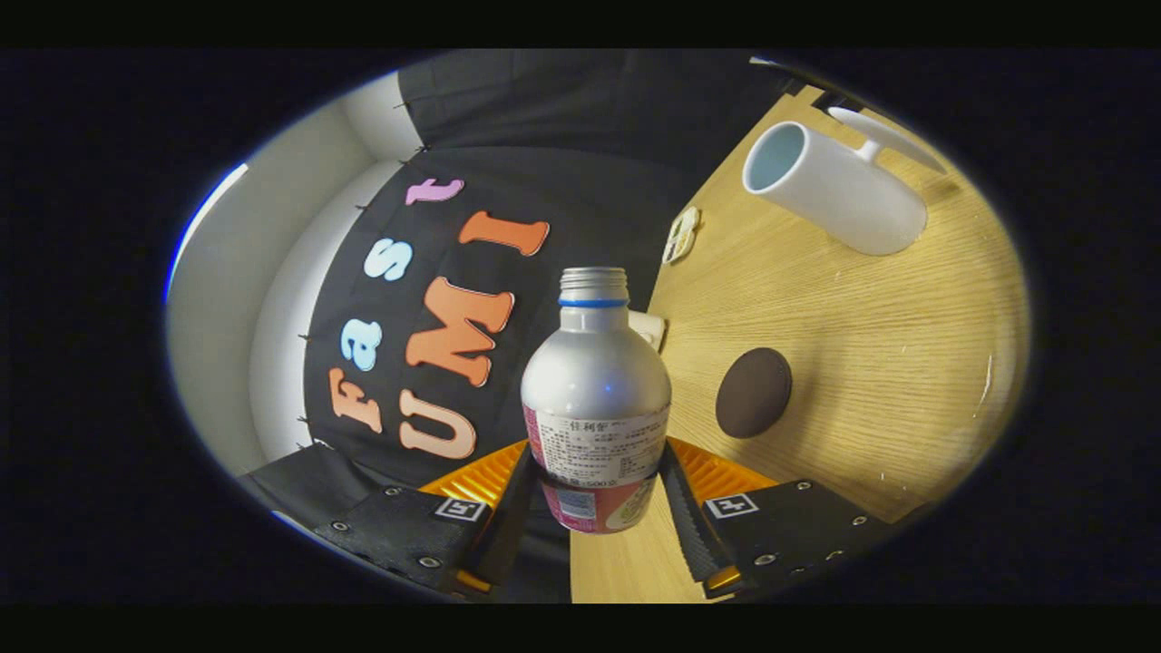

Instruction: Take the bottle from table, then pour the juice into the cup, finally place the bottle on the coaster

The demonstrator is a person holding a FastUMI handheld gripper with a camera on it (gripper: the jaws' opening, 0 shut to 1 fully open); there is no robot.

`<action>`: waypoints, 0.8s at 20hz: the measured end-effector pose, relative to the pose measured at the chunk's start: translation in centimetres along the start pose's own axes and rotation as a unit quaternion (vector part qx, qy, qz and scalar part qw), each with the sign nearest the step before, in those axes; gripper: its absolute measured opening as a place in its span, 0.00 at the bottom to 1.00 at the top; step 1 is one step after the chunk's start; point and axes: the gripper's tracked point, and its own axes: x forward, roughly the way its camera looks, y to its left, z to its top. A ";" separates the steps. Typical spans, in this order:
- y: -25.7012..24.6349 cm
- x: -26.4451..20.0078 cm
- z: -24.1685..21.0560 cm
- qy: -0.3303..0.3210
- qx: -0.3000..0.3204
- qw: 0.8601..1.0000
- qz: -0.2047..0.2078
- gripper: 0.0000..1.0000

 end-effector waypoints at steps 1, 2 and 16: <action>-0.1 0.0 0.3 -0.005 0.016 1.000 -0.001 0.73; -0.2 0.1 0.7 -0.009 0.030 1.000 -0.002 0.72; -0.3 0.7 6.3 -0.068 0.176 0.982 -0.006 0.73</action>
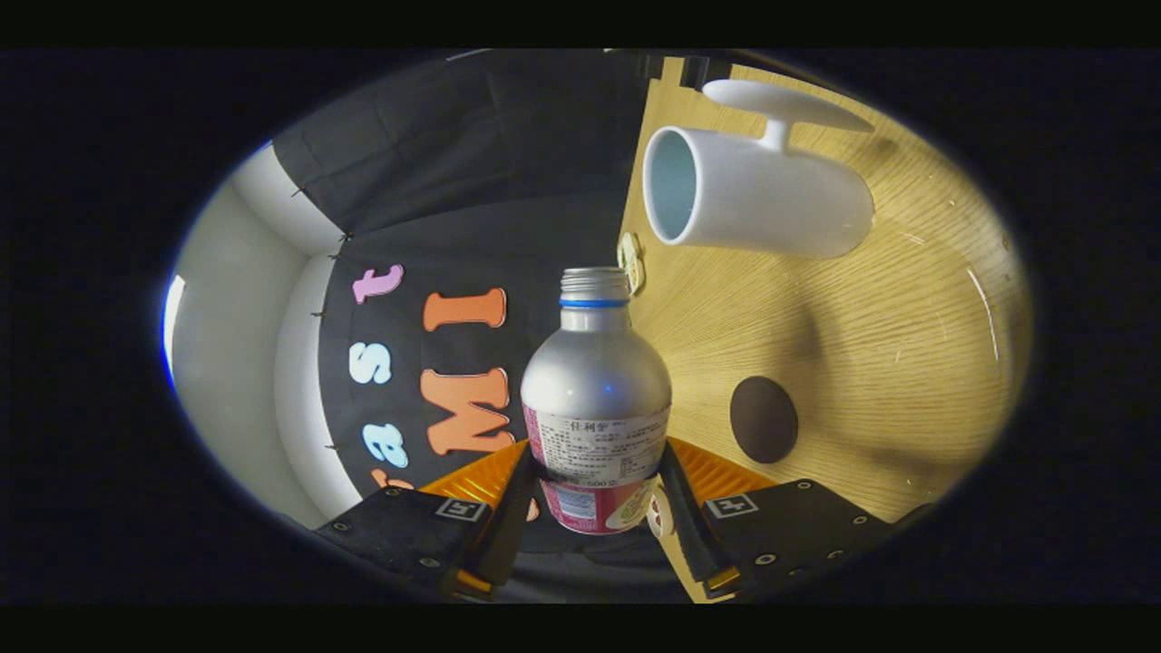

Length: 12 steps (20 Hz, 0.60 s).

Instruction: Take the bottle from table, then pour the juice into the cup, finally place the bottle on the coaster

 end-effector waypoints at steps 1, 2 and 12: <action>0.1 -0.1 0.3 -0.003 0.006 1.000 0.001 0.73; 0.3 0.0 0.4 -0.005 0.013 1.000 0.003 0.73; 1.6 0.1 2.5 -0.029 0.072 0.997 0.019 0.73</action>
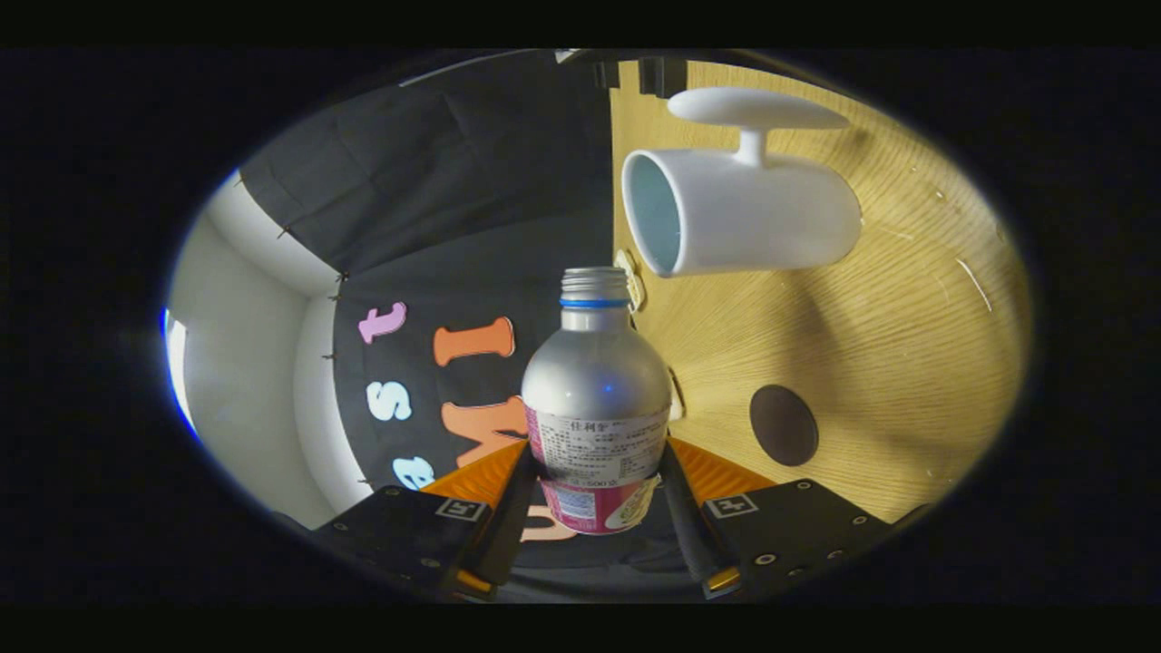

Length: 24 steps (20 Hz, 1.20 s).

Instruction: Take the bottle from table, then pour the juice into the cup, finally place the bottle on the coaster

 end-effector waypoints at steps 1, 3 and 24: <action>0.1 -0.3 0.0 -0.001 0.008 1.000 0.003 0.72; 0.1 -0.1 0.1 -0.005 0.022 1.000 0.008 0.73; 0.8 0.2 1.2 -0.022 0.052 0.998 0.021 0.72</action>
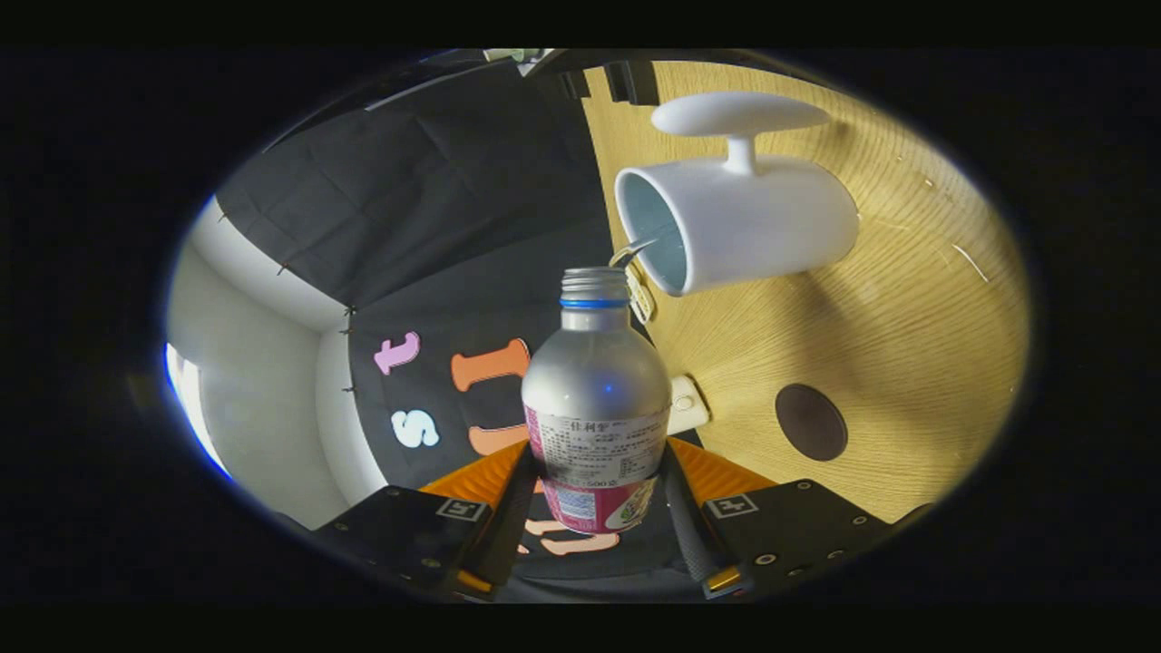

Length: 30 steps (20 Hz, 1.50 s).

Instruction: Take the bottle from table, then pour the juice into the cup, finally place the bottle on the coaster

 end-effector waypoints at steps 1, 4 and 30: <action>-0.1 -0.2 0.0 0.000 0.001 1.000 0.001 0.72; 0.0 -0.1 0.1 -0.002 0.004 1.000 0.003 0.73; 0.7 0.2 0.5 -0.016 0.057 0.998 0.015 0.72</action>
